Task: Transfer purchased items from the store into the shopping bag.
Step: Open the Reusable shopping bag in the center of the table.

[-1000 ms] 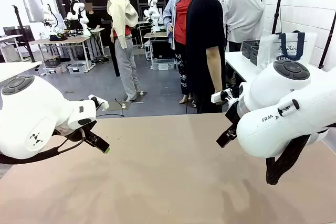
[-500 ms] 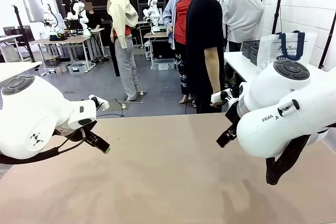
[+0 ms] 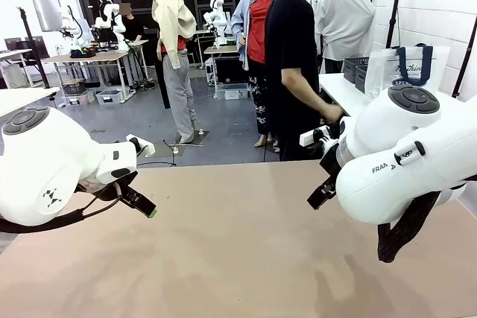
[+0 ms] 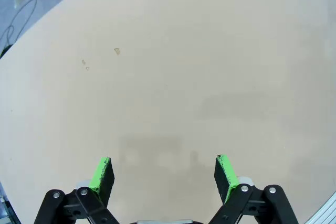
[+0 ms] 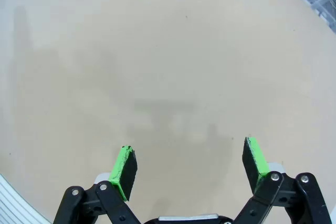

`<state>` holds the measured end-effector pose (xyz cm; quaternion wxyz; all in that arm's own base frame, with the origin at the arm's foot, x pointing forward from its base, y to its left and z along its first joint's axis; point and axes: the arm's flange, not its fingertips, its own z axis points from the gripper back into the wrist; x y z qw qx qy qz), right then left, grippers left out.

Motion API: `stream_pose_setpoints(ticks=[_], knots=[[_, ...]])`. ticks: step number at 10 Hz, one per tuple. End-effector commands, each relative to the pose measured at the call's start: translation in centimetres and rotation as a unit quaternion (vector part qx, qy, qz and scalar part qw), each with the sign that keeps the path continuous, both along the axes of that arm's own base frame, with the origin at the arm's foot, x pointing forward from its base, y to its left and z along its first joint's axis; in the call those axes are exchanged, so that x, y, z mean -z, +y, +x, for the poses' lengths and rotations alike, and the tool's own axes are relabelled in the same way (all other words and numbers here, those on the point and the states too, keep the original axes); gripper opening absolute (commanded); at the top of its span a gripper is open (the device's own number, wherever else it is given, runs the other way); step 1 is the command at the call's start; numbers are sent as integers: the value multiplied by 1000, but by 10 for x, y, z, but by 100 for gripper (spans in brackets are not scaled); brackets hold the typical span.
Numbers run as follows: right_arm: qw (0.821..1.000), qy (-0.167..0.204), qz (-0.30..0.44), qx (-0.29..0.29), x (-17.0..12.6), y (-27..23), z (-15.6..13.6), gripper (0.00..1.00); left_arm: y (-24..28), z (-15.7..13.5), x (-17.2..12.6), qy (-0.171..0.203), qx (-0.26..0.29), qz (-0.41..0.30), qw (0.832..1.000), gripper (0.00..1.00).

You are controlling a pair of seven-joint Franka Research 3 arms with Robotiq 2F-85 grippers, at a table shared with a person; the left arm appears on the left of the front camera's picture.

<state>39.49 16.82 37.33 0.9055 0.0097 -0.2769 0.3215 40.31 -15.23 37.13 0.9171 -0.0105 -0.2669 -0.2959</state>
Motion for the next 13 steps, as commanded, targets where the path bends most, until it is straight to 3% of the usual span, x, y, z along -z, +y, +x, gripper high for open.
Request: stream_pose_setpoints(ticks=[1,13], knots=[[1000,0,0,0,0,0,0,100,1,0,0,0,-1,0,1000,100],[1000,0,0,0,0,0,0,100,1,0,0,0,-1,0,1000,100]])
